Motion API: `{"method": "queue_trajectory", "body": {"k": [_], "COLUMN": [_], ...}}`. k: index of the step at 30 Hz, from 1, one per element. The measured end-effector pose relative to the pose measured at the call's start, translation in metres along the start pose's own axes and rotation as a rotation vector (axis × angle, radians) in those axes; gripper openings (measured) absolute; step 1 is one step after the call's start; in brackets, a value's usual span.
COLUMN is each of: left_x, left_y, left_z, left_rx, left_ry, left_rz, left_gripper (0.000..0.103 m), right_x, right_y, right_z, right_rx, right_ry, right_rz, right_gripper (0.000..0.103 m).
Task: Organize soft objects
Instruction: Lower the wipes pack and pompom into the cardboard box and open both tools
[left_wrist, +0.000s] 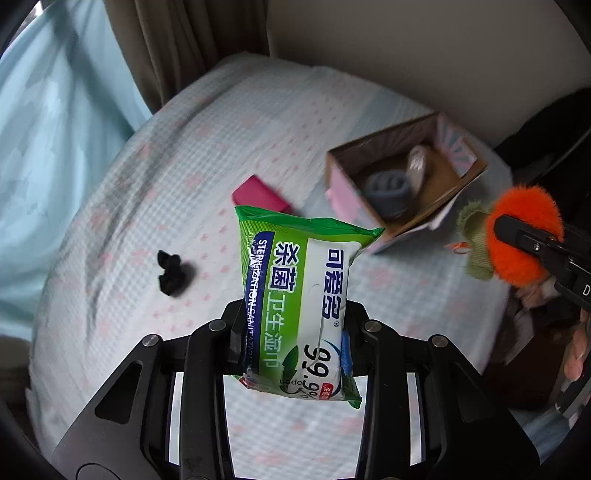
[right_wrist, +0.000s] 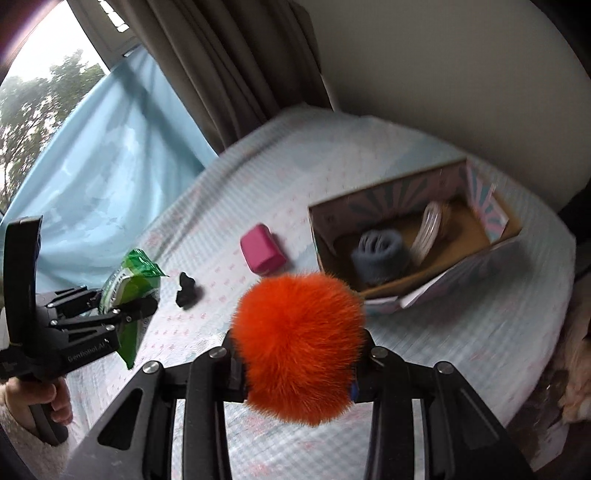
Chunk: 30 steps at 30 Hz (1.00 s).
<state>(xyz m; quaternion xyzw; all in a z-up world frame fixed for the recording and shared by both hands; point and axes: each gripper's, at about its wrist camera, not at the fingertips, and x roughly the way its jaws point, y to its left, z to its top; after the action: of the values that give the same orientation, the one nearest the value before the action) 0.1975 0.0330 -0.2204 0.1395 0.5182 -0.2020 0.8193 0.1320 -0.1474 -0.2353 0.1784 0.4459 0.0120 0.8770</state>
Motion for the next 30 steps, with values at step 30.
{"method": "queue_trajectory", "body": {"k": [30], "left_x": [0.075], "left_y": [-0.193], "left_z": [0.162], "left_rx": [-0.202], "left_ry": [-0.012], "left_rz": [-0.037], "left_gripper": [0.031], "right_x": [-0.008], "right_y": [-0.180], "right_z": [0.150], "right_rx": [-0.235], "right_ry": [0.064], "right_rz": [-0.006], "right_gripper": [0.034]}}
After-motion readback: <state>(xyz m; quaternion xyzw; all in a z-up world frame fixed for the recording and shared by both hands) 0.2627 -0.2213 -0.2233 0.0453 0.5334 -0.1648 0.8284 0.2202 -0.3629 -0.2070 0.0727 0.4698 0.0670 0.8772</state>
